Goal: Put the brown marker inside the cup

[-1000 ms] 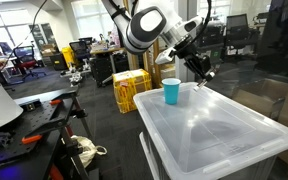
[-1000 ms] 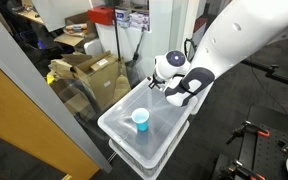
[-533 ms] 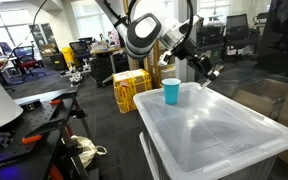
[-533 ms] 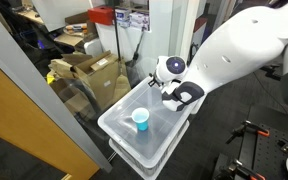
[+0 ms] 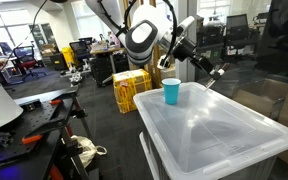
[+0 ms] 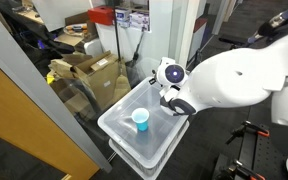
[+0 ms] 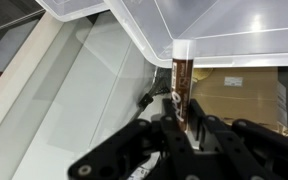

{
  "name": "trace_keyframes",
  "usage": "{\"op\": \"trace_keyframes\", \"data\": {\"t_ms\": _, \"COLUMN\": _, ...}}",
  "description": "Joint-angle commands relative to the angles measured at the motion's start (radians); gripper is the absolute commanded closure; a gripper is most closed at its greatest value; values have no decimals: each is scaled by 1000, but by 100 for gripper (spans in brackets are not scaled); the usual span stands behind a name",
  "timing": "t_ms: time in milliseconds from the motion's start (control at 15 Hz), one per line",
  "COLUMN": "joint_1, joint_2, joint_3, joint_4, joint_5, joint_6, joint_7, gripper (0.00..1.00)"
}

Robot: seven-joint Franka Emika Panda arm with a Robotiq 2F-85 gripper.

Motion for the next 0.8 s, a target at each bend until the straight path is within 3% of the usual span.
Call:
{"op": "trace_keyframes", "data": {"t_ms": 0, "joint_1": 0, "joint_2": 4, "joint_3": -1, "joint_4": 1, "joint_5": -7, "joint_6": 3, "joint_7": 9, "gripper": 81}}
{"op": "trace_keyframes", "data": {"t_ms": 200, "joint_1": 1, "joint_2": 10, "joint_3": -4, "joint_4": 3, "joint_5": -5, "joint_6": 4, "joint_7": 15, "gripper": 81}}
{"op": "trace_keyframes", "data": {"t_ms": 267, "joint_1": -1, "joint_2": 4, "joint_3": 1, "joint_4": 6, "joint_5": -7, "joint_6": 13, "joint_7": 14, "gripper": 95}}
{"op": "trace_keyframes", "data": {"t_ms": 733, "joint_1": 27, "joint_2": 14, "joint_3": 12, "joint_4": 35, "joint_5": -6, "joint_6": 49, "joint_7": 10, "gripper": 95}}
